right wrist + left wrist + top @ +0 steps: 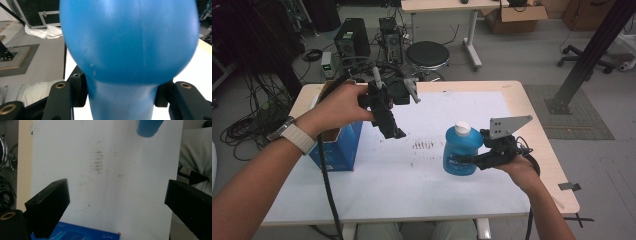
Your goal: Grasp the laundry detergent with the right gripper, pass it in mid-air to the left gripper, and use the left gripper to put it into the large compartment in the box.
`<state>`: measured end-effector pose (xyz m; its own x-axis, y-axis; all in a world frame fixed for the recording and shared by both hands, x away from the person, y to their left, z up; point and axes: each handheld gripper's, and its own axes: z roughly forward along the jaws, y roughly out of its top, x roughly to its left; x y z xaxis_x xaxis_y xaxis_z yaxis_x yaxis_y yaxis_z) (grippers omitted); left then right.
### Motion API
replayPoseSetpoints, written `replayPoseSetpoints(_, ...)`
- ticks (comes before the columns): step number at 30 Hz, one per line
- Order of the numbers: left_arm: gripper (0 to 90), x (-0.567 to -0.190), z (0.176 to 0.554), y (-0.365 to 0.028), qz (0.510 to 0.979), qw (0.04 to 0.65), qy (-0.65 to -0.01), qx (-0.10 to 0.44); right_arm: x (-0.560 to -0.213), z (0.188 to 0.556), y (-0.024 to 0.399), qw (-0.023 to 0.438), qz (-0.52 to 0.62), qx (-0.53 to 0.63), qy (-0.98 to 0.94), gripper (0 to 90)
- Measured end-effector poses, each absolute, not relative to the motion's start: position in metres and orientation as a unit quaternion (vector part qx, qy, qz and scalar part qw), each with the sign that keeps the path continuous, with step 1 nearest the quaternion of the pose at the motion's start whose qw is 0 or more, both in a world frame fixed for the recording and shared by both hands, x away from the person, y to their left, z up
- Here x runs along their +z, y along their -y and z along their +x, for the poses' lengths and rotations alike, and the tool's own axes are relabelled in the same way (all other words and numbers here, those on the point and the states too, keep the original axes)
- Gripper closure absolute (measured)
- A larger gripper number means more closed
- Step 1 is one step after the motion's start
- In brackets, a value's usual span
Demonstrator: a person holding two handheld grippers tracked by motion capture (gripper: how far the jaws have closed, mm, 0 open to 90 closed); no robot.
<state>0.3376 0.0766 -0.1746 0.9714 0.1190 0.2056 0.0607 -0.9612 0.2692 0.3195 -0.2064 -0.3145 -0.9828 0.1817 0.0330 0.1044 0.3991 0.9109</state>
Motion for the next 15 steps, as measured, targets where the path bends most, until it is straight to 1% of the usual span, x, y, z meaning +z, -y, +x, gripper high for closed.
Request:
replayPoseSetpoints(7,6.5,-0.169,0.319,-0.066,0.985,0.134,-0.025,0.103,-0.314,0.322,0.189,0.018,0.065,0.551,-0.832,44.1)
replayPoseSetpoints(15,6.4,-0.168,0.308,-0.057,0.987,0.134,-0.014,0.091,-0.315,0.323,0.168,0.004,0.04,0.552,-0.833,44.2)
